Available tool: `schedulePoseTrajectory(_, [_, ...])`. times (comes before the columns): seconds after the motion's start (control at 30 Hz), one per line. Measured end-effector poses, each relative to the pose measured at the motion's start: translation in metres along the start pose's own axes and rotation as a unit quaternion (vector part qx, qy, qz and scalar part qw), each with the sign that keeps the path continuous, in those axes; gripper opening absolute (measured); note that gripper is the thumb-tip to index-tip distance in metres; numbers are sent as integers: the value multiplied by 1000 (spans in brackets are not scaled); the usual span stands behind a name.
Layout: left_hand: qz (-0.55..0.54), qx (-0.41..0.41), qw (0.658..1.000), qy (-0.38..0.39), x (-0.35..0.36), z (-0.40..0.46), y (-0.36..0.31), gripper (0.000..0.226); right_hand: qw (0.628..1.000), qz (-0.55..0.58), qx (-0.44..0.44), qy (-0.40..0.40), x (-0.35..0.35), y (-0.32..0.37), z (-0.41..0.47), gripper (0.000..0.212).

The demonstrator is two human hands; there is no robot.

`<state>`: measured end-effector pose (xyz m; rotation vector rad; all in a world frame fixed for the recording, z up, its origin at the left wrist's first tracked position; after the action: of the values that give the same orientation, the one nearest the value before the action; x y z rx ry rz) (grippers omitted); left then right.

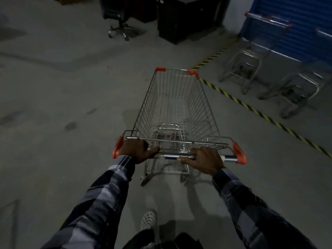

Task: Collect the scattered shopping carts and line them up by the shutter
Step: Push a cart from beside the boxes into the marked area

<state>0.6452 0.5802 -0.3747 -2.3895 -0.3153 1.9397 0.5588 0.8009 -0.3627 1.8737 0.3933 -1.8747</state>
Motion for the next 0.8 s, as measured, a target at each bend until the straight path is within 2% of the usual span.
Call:
schedulePoseTrajectory(0.07, [1,33,999,5,-7,39,-15,89,999,-16,24,-15,3,-26,21,87])
schedulePoseTrajectory(0.17, [5,71,997,1,-13,101,-34,91,997,-27,61,-23,2,-65,52,80])
schedulePoseTrajectory(0.3, [23,114,993,5,-23,188,-67,95,989,-35,102,-105,-11,-122,94,76])
schedulePoseTrajectory(0.47, [53,133,990,7,-38,287,-118,95,980,-60,158,-105,-19,-203,147,71])
schedulePoseTrajectory(0.63, [61,156,986,8,-47,378,-186,94,979,-22,181,-92,-24,-294,186,71])
schedulePoseTrajectory(0.8, [67,203,976,43,-50,462,-258,87,971,18,226,-75,-38,-380,215,68])
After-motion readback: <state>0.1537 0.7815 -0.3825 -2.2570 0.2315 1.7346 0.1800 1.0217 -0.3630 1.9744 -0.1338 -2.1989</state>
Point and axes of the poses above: each hand's wrist, its own z-axis towards the middle knuckle, its own x-axis out of the palm, y = z × x, the point moved 10 cm from there along z, towards the middle knuckle, and after that the axes turned 14 degrees about x, right-handed, at the moved point
